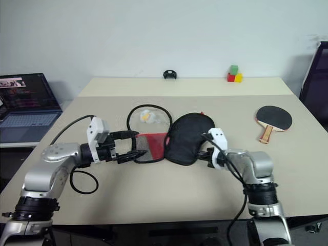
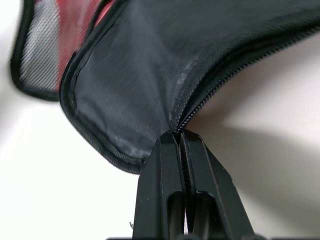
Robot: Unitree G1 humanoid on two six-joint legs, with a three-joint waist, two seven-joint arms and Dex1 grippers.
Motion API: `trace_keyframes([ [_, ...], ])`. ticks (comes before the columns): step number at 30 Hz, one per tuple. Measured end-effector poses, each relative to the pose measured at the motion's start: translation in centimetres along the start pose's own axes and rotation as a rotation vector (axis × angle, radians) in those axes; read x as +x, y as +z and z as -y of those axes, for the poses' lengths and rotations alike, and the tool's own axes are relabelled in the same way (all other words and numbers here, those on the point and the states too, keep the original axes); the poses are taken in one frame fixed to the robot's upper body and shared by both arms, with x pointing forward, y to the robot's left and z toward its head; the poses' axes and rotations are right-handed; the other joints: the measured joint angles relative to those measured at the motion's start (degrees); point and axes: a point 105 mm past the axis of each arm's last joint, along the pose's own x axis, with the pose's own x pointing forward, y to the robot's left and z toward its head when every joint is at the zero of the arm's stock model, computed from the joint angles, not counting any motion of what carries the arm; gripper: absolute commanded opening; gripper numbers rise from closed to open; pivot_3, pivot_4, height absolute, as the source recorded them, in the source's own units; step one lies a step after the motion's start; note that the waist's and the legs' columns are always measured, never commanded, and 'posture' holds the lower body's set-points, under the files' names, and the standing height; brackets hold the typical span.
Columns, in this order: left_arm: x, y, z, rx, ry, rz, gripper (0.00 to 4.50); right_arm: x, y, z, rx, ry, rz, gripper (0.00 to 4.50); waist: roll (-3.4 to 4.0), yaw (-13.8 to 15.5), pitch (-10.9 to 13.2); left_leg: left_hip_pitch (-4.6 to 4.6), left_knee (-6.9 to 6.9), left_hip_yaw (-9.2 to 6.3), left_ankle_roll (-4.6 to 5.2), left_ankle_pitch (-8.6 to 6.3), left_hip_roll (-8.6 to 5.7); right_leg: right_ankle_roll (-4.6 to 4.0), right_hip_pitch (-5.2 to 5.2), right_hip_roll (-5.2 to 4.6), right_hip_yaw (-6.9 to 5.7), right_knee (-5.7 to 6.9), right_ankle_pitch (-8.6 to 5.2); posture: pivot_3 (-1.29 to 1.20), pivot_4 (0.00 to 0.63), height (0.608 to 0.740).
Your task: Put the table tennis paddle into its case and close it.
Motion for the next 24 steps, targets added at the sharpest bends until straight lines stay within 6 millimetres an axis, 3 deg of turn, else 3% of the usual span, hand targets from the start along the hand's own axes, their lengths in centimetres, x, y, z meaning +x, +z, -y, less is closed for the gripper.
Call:
trace_keyframes([
  [13, 1.5, 0.6, 0.7, 0.013, -0.065, 0.023, 4.5, -3.3, 0.3, 2.9, -0.04, -0.065, -0.041, 0.03, -0.01, 0.24, 0.0, -0.03, 0.0, 0.02, 0.03, 0.01, 0.01, 0.0, 0.02, 0.0, 0.01, -0.01, 0.0, 0.0, 0.15, 0.74],
  [20, 1.9, 0.5, 0.4, 0.003, -0.071, 0.023, 4.5, -4.4, -1.5, 3.6, -0.003, -0.083, -0.068, 0.03, -0.01, 0.74, 0.0, -0.05, 0.01, 0.02, 0.05, 0.02, 0.01, 0.0, 0.02, 0.0, 0.0, -0.03, 0.0, 0.0, 0.15, 0.74],
  [24, 2.5, 0.9, 0.6, 0.019, -0.099, 0.032, 4.5, -5.1, -1.3, 4.4, -0.003, -0.115, -0.058, 0.03, -0.01, 0.97, 0.0, -0.04, 0.01, 0.03, 0.06, 0.03, 0.0, 0.0, 0.03, 0.0, 0.01, -0.02, 0.0, 0.0, 0.15, 0.74],
])
